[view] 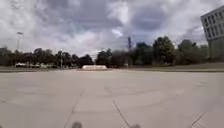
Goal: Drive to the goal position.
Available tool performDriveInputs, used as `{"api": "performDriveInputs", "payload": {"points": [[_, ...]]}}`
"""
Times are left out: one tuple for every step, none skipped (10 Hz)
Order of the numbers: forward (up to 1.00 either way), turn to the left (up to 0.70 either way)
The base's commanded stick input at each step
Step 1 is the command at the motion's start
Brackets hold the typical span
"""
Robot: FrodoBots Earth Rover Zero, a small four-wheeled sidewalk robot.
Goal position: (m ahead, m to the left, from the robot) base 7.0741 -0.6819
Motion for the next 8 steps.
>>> {"api": "performDriveInputs", "payload": {"points": [[0.7, 0.0], [0.7, 0.0], [0.7, 0.16], [0.7, 0.29], [0.7, 0.32], [0.7, 0.35], [0.7, 0.18], [0.7, 0.0]]}}
